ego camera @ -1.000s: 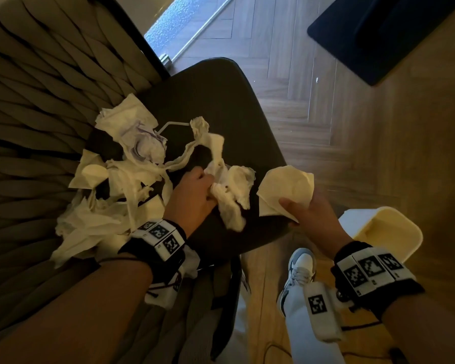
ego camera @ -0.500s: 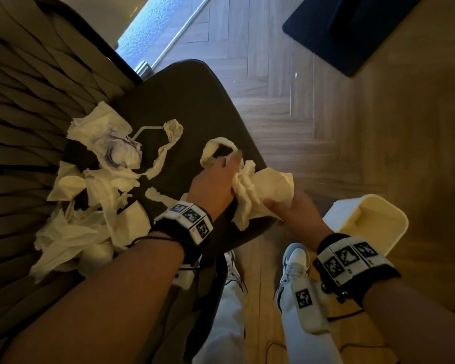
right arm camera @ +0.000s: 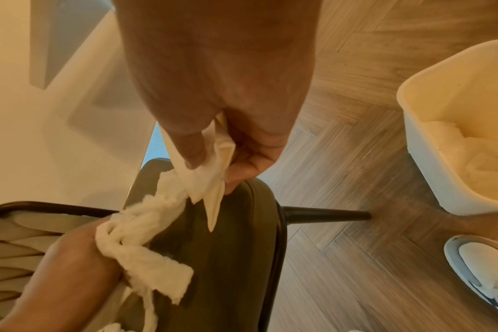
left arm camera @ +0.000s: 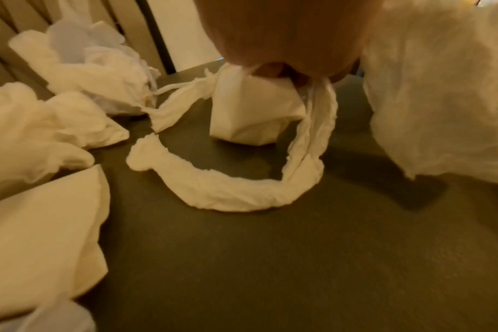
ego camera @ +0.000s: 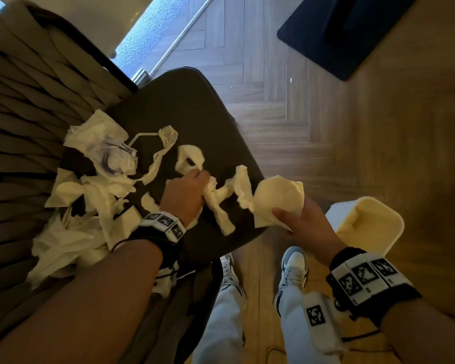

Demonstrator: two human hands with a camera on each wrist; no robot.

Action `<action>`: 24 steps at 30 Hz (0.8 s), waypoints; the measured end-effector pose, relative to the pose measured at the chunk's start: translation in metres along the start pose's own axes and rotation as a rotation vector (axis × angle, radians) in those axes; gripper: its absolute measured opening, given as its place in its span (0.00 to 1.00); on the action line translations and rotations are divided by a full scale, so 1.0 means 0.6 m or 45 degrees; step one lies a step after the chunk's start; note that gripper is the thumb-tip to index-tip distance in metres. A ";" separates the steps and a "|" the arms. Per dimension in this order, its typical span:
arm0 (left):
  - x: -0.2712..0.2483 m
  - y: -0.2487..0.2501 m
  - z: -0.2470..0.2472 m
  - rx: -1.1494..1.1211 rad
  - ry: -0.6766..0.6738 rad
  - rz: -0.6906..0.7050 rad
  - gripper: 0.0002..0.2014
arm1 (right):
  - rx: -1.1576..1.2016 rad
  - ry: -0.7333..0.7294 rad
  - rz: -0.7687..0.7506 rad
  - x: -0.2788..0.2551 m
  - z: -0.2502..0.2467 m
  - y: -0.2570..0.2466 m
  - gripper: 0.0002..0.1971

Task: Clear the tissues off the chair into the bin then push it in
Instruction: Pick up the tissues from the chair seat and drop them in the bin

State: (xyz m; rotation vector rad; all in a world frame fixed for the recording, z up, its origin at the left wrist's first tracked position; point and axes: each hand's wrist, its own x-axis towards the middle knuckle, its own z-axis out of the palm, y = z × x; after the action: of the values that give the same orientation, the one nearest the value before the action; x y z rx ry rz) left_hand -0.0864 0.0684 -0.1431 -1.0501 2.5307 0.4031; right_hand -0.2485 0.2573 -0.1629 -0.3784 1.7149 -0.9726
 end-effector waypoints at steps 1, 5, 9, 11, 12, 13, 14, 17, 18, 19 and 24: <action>-0.001 -0.005 -0.003 0.002 0.021 -0.026 0.16 | 0.004 0.007 -0.009 -0.003 -0.003 0.001 0.24; -0.004 0.046 -0.022 -0.081 0.108 0.033 0.17 | 0.079 0.059 -0.038 -0.018 -0.013 0.009 0.25; -0.001 0.176 -0.039 -0.530 0.222 0.293 0.11 | 0.262 0.215 -0.024 -0.046 -0.059 0.028 0.24; 0.003 0.264 -0.039 -0.725 0.196 0.395 0.07 | 0.328 0.352 0.042 -0.063 -0.097 0.057 0.26; 0.005 0.309 -0.032 -0.804 0.152 0.412 0.07 | 0.330 0.427 0.093 -0.074 -0.120 0.072 0.27; 0.008 0.355 -0.024 -0.921 0.058 0.367 0.09 | 0.326 0.512 0.153 -0.082 -0.146 0.092 0.26; 0.010 0.400 -0.017 -1.081 -0.055 0.312 0.12 | 0.361 0.584 0.210 -0.089 -0.171 0.117 0.24; 0.017 0.515 0.020 -1.275 -0.119 0.362 0.09 | 0.490 0.698 0.386 -0.114 -0.236 0.183 0.23; 0.023 0.547 0.038 -1.284 -0.102 0.398 0.06 | 0.422 0.746 0.429 -0.120 -0.255 0.208 0.17; 0.031 0.575 0.054 -1.313 -0.150 0.342 0.06 | 0.411 0.784 0.450 -0.119 -0.271 0.238 0.12; 0.087 0.645 0.194 -1.291 -0.271 0.157 0.03 | 0.341 0.715 0.727 -0.092 -0.298 0.405 0.18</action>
State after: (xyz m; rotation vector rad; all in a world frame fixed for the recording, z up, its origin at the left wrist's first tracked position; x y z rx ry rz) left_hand -0.3736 0.3458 -0.2237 -1.0430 2.1528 1.8367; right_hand -0.3389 0.5186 -0.2965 0.5891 1.9847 -0.9011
